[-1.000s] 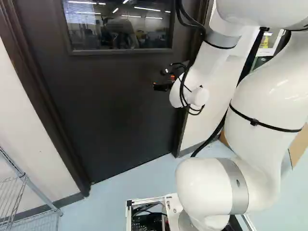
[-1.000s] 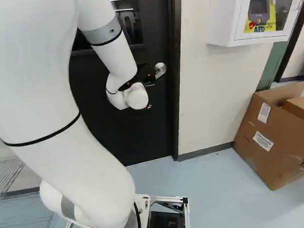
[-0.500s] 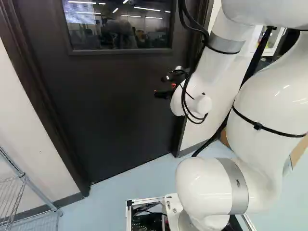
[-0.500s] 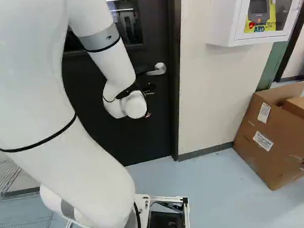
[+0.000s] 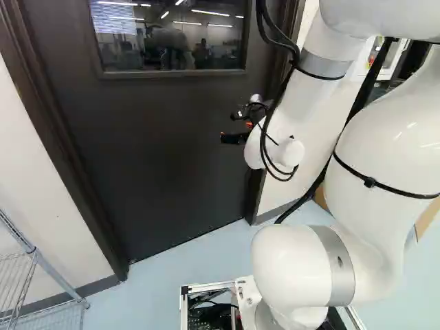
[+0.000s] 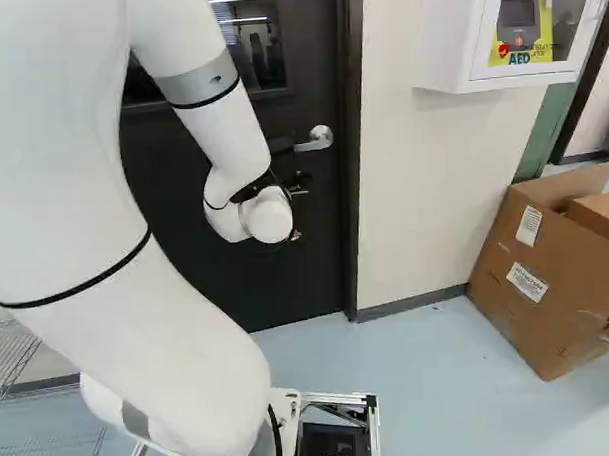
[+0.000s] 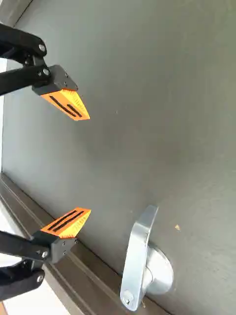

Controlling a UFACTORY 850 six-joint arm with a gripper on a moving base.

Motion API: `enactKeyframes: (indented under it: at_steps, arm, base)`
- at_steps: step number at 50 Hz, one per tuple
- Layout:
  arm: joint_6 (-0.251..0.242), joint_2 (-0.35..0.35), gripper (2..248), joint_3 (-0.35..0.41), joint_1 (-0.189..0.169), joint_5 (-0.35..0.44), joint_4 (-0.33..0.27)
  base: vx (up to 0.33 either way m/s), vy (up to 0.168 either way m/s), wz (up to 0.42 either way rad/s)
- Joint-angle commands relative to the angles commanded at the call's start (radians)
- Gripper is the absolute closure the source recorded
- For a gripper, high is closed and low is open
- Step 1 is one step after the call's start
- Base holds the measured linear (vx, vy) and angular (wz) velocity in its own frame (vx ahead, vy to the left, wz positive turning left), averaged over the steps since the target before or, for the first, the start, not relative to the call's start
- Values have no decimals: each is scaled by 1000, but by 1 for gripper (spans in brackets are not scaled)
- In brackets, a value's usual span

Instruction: Open the door and move inside

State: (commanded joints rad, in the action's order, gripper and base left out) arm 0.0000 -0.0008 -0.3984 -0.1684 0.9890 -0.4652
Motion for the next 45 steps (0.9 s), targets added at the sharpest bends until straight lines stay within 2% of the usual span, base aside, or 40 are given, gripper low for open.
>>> enactKeyframes:
  at_steps: [45]
  arm:
    - [0, 109, 3, -9, 0, 0, 0]
  base:
    - [0, 0, 0]
